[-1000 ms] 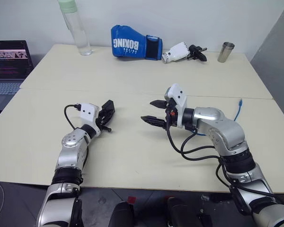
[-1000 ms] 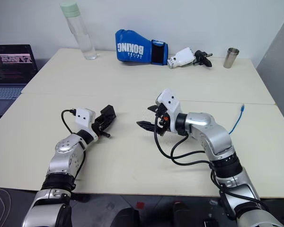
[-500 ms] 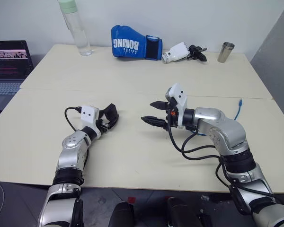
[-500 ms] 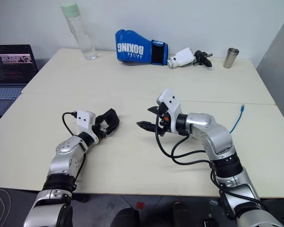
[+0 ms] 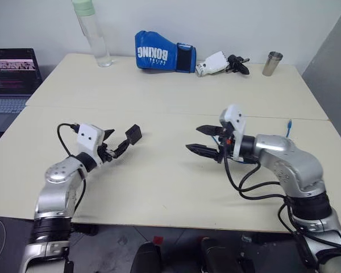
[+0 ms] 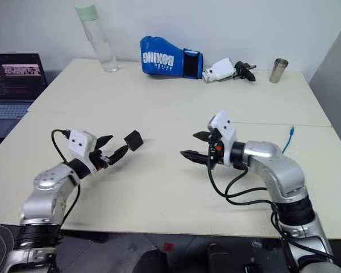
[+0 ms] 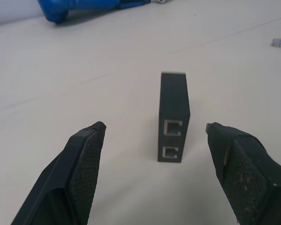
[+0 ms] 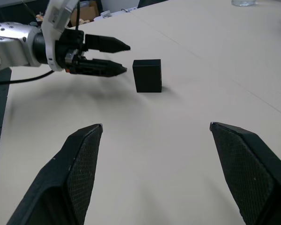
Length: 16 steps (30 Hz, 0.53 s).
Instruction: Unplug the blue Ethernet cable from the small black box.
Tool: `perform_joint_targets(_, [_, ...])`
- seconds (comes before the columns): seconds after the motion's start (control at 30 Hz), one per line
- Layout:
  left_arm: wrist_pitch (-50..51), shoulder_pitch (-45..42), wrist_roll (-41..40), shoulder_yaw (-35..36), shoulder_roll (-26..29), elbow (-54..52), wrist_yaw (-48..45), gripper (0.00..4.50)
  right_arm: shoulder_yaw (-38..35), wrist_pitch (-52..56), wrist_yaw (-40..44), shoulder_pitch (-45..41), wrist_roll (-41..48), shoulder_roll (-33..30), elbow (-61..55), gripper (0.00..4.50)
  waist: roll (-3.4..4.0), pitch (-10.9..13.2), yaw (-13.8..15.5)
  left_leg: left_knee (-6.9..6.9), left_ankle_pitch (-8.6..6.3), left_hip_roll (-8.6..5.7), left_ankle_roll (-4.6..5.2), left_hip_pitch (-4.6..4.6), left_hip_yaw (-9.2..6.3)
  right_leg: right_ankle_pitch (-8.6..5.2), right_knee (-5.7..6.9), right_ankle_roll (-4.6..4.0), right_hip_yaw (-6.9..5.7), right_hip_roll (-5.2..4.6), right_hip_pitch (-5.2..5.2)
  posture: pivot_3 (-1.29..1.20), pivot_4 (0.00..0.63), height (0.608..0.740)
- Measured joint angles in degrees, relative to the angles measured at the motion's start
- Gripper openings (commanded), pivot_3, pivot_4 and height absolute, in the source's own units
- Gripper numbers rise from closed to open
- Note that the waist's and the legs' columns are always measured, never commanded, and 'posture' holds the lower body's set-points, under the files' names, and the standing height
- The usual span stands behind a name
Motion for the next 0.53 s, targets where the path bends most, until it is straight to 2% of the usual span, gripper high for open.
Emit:
perform_joint_targets(0.13, [5.1, 1.1, -1.3, 0.4, 5.9, -6.6, -3.7, 3.67, -5.7, 0.3, 2.5, 3.7, 2.3, -7.1, -2.3, 3.89, 0.01, 0.0, 0.0, -0.02, 0.0, -0.09, 0.01, 0.02, 0.0, -0.01, -0.05, 0.01, 0.0, -0.02, 0.0, 0.0, 0.15, 0.74])
perform_joint_targets(0.4, [9.3, 0.0, -6.7, 3.0, 14.0, -8.9, -12.8, 3.67, -7.5, -2.5, 12.1, 9.4, 2.9, -19.7, -2.8, 3.89, 0.03, 0.0, 0.0, -0.04, -0.01, -0.12, 0.02, 0.04, 0.08, -0.02, -0.09, 0.02, 0.02, 0.0, 0.0, 0.0, 0.15, 0.74])
perform_joint_targets(0.53, [10.2, -0.4, -8.4, 3.6, 14.5, -9.1, -14.4, 3.67, -8.1, -3.6, 13.5, 9.4, 3.8, -20.1, -2.0, 3.89, 0.03, 0.0, -0.1, -0.03, -0.01, -0.12, 0.02, 0.04, 0.07, -0.02, -0.09, 0.02, 0.01, 0.0, 0.0, 0.0, 0.15, 0.74])
